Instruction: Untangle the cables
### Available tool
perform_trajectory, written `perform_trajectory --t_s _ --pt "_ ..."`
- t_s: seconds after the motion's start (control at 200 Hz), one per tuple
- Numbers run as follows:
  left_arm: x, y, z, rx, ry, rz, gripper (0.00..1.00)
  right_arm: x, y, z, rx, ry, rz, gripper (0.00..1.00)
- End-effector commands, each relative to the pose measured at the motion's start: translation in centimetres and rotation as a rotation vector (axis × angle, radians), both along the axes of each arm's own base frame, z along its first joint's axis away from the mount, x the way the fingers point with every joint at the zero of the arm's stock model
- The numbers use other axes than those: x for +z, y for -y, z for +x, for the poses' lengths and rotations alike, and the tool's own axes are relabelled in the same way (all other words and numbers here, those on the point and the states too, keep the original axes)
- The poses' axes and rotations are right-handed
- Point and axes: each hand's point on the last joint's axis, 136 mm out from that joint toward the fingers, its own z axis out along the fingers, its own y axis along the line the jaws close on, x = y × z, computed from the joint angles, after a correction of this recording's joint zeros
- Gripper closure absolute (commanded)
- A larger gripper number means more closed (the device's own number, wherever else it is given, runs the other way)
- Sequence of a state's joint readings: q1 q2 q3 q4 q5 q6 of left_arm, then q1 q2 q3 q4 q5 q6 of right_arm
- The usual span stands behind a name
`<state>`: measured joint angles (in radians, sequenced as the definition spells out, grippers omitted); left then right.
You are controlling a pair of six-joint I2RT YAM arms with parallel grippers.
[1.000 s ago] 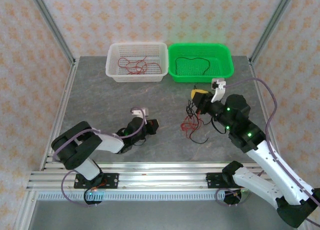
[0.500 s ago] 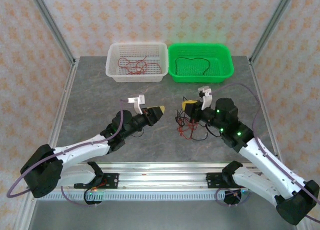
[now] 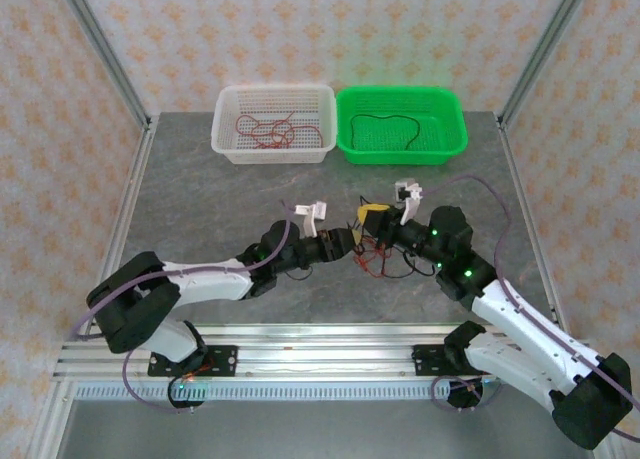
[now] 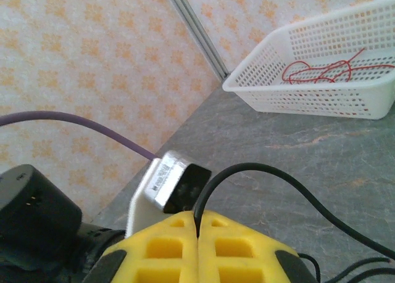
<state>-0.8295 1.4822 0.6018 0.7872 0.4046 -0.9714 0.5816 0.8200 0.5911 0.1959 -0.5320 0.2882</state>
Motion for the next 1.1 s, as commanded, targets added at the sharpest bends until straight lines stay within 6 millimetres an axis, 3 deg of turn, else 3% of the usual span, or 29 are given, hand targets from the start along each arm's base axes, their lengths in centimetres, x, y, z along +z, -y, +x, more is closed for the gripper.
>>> perform_trajectory --t_s 0.0,0.165,0.34,0.511,0.536,0.581,0.646,0.766,1.096 --pt "3.6 1.3 0.7 -0.014 0.054 -0.114 0.51 1.2 0.1 -0.5 0.012 0.04 0.055 1.0" --pt "2.1 2.2 1.5 -0.016 0.024 -0.116 0.51 0.8 0.2 -0.8 0.02 0.029 0.068 1.0" --pt "2.4 2.3 2.2 -0.007 0.015 -0.188 0.55 0.8 0.3 -1.1 0.022 0.028 0.076 1.0" --pt "1.9 2.7 2.9 -0.001 0.004 -0.178 0.76 0.9 0.3 -1.1 0.023 0.026 0.082 1.0" --pt "1.7 2.8 3.0 0.0 0.003 -0.175 0.82 0.9 0.3 -1.1 0.022 0.024 0.082 1.0" --pt "1.4 2.8 3.2 0.005 -0.004 -0.169 0.99 1.0 0.4 -1.1 0.018 0.027 0.083 1.0" --pt "0.9 2.6 3.2 0.017 -0.01 -0.158 1.0 1.3 0.6 -0.9 -0.003 0.026 0.081 1.0" --pt "-0.7 0.7 3.6 0.086 -0.033 -0.122 1.0 2.5 2.0 -0.2 -0.095 0.041 0.047 1.0" --pt "-6.6 -8.6 4.7 0.374 -0.089 0.097 1.0 9.4 7.9 1.7 -0.441 0.074 -0.019 1.0"
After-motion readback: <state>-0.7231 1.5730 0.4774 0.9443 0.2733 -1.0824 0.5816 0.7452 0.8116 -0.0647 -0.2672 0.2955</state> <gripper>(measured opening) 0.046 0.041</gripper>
